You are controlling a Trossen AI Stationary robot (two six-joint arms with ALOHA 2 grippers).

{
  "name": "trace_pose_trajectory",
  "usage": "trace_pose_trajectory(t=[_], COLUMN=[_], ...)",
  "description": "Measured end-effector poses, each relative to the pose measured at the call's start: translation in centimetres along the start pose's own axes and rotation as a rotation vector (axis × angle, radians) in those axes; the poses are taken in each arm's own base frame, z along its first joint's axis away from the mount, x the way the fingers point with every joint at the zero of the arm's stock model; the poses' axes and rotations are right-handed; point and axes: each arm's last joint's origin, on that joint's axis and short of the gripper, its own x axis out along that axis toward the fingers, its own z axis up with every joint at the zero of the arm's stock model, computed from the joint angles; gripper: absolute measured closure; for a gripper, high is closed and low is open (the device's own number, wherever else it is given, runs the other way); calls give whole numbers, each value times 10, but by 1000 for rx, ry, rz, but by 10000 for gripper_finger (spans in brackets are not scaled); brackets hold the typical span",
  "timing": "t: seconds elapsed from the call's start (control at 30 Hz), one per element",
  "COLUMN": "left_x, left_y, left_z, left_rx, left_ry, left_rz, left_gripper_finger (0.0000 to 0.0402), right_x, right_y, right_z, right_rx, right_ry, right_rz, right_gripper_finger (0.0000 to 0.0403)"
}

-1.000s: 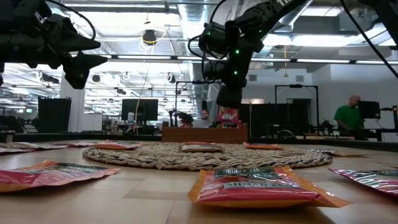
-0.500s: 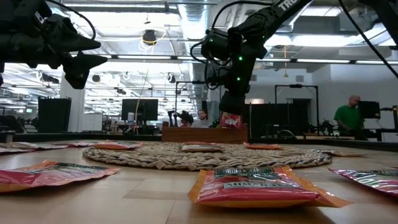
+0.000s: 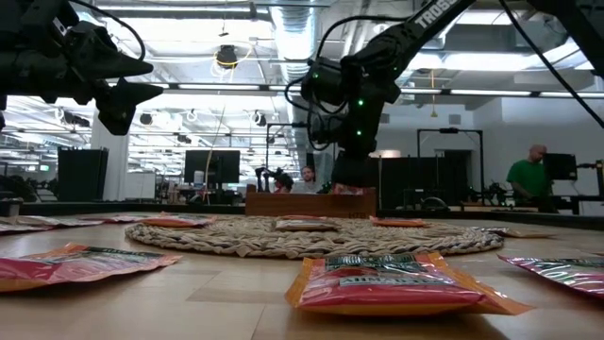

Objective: Pick & Place Tea
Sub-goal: Put the red tea bag into the right section of the wooden organizer

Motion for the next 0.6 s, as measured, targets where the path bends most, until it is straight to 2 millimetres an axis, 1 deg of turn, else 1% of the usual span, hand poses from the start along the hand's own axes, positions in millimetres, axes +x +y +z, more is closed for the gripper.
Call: trace_pose_trajectory(t=[0.6], left_x=[0], left_y=[0], left_z=[0], left_rx=[0], left_ry=[-1], left_rz=[4], left_gripper_finger=[231], right_x=[0], right_y=[4], right_z=[0], right_rx=[-15], right_ry=[-2], right_rz=[33], right_gripper_finger=[403])
